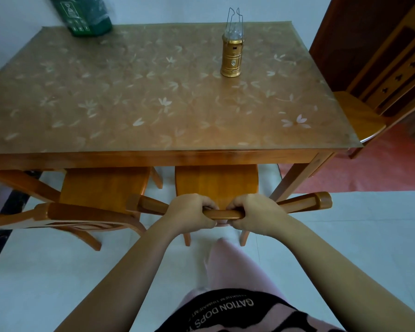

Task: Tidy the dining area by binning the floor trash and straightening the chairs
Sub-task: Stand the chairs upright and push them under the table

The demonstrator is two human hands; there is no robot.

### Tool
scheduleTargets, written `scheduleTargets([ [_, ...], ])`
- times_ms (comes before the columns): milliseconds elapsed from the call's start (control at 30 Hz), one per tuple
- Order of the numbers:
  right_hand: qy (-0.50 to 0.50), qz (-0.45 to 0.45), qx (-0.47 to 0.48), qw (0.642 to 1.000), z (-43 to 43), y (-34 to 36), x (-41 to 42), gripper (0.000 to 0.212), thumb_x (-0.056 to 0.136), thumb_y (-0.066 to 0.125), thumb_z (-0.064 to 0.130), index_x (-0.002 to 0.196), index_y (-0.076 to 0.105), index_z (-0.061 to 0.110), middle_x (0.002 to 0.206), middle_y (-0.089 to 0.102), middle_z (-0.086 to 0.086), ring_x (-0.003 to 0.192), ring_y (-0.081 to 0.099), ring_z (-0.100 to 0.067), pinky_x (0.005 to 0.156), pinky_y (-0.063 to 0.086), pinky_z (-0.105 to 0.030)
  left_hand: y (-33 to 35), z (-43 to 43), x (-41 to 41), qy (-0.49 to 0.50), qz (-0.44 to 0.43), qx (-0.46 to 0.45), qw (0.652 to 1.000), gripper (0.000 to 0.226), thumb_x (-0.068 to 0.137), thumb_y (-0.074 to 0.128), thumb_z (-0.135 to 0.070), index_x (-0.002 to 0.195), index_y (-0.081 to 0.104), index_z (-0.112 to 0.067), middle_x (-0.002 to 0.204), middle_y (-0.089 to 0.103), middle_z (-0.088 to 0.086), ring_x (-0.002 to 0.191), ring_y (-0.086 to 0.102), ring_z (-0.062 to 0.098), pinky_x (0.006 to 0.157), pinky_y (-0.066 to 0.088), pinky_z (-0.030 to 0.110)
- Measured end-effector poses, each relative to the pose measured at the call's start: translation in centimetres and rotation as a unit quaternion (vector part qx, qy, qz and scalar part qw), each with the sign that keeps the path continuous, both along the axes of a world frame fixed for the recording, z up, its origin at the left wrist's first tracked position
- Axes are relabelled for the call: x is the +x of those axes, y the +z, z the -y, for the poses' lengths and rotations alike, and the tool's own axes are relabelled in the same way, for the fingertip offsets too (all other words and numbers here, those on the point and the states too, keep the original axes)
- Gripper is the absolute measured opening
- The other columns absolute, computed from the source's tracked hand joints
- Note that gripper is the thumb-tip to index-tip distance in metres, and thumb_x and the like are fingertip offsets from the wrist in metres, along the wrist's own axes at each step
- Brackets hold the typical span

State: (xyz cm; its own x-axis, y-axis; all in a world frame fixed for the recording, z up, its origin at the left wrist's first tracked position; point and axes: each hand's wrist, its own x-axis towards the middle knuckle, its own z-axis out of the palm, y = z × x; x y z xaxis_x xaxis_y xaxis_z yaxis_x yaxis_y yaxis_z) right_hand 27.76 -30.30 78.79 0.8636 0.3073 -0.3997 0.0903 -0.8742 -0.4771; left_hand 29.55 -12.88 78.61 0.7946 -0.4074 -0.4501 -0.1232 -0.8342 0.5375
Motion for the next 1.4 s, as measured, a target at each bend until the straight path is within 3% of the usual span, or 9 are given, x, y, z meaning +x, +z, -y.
scheduleTargets([
  [367, -0.016, 0.101, 0.028, 0.994, 2.4, -0.7, -1.8, 0.020, 0.084, 0.061, 0.024, 0.103, 0.064, 0.023, 0.095, 0.060, 0.005, 0.076, 0.052, -0.010, 0.062, 0.045, -0.022, -1.0, 0.1, -1.0, 0.026, 0.100, -0.018, 0.995, 0.022, 0.078, 0.067, -0.037, 0.099, 0.068, -0.031, 0.093, 0.066, -0.014, 0.084, 0.056, 0.007, 0.064, 0.039, 0.016],
  [633, -0.019, 0.126, 0.061, 0.990, 3.8, -1.3, -2.5, 0.024, 0.084, 0.064, 0.018, 0.107, 0.065, 0.015, 0.098, 0.065, -0.003, 0.088, 0.060, -0.019, 0.078, 0.051, -0.031, -1.1, 0.5, -2.5, 0.080, 0.178, -0.037, 0.980, 0.016, 0.076, 0.071, -0.032, 0.090, 0.069, -0.024, 0.086, 0.066, -0.009, 0.081, 0.053, 0.008, 0.075, 0.043, 0.030],
  [767, -0.022, 0.129, 0.084, 0.988, 4.1, -1.4, -2.5, 0.024, 0.081, 0.066, 0.014, 0.106, 0.066, 0.013, 0.095, 0.066, -0.003, 0.086, 0.059, -0.017, 0.074, 0.047, -0.023, -1.3, 0.7, -3.1, 0.114, 0.213, -0.051, 0.969, 0.018, 0.070, 0.076, -0.031, 0.084, 0.069, -0.023, 0.080, 0.066, -0.008, 0.076, 0.053, 0.009, 0.075, 0.046, 0.037],
  [933, -0.026, 0.116, 0.097, 0.988, 4.3, -1.9, -2.4, 0.028, 0.080, 0.069, 0.019, 0.108, 0.066, 0.016, 0.093, 0.064, 0.002, 0.084, 0.057, -0.013, 0.071, 0.046, -0.019, -1.3, 1.0, -3.2, 0.134, 0.222, -0.064, 0.964, 0.017, 0.068, 0.078, -0.032, 0.080, 0.069, -0.024, 0.074, 0.057, -0.017, 0.073, 0.050, 0.006, 0.075, 0.043, 0.035],
  [1400, -0.033, 0.102, 0.074, 0.991, 4.1, -1.1, -2.1, 0.031, 0.081, 0.067, 0.014, 0.112, 0.064, 0.017, 0.101, 0.064, 0.001, 0.090, 0.058, -0.015, 0.079, 0.048, -0.024, -0.9, 1.2, -3.1, 0.146, 0.194, -0.067, 0.968, 0.021, 0.068, 0.079, -0.030, 0.085, 0.069, -0.021, 0.083, 0.064, -0.008, 0.082, 0.055, 0.013, 0.079, 0.046, 0.039],
])
